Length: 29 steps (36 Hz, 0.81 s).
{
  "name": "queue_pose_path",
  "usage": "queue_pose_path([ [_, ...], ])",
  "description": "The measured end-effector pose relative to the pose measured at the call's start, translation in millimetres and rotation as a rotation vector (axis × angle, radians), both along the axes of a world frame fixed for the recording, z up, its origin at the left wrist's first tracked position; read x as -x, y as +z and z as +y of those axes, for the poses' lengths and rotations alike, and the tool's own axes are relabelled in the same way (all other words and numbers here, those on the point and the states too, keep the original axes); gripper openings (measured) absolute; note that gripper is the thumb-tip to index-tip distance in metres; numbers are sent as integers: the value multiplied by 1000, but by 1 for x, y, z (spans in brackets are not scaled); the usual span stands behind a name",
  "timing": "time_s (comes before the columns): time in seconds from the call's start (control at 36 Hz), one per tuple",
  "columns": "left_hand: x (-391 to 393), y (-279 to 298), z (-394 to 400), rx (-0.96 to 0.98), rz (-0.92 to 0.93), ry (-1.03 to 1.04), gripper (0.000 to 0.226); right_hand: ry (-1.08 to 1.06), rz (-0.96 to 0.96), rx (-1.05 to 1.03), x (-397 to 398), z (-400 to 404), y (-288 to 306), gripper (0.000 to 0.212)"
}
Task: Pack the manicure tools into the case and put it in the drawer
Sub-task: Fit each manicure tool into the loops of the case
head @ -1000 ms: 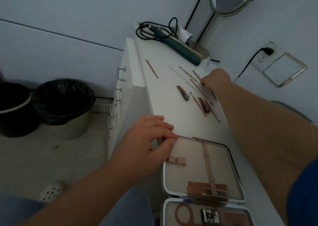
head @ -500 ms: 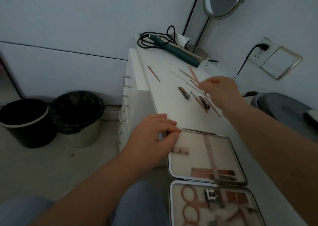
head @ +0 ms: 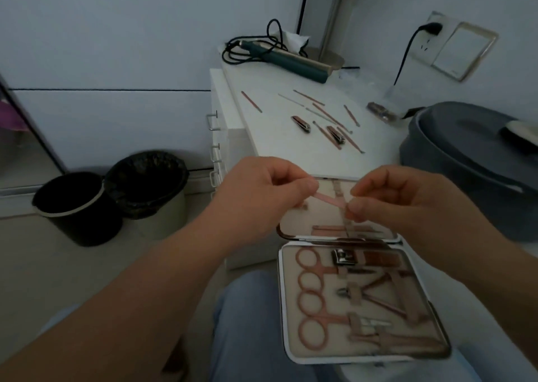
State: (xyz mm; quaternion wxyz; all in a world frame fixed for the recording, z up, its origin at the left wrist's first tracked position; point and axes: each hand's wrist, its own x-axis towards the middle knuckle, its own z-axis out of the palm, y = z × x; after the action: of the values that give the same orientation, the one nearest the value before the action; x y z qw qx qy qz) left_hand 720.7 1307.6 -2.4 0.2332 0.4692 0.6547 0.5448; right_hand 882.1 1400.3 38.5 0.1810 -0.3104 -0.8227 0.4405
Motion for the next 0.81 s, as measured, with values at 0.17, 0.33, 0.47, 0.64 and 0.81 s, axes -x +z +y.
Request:
queue_pose_path([
  [0.17, -16, -7, -7, -57, -13, 39, 17, -99, 70, 35, -6, 6, -10, 11],
  [0.33, -29, -10, -9, -101, 41, 88, 21, -139, 116, 167, -14, 15, -17, 15],
  [0.47, -40, -6, -8, -120, 159, 60, 17, -172, 122, 191, -19, 25, -21, 14],
  [0.64, -43, -10, 2, -49, 222, 52, 12, -145, 145, 207, -31, 35, -24, 19],
  [0.81, -39, -14, 8, -47, 435, 86, 24, -281, 154, 146, -42, 44, -30, 15],
])
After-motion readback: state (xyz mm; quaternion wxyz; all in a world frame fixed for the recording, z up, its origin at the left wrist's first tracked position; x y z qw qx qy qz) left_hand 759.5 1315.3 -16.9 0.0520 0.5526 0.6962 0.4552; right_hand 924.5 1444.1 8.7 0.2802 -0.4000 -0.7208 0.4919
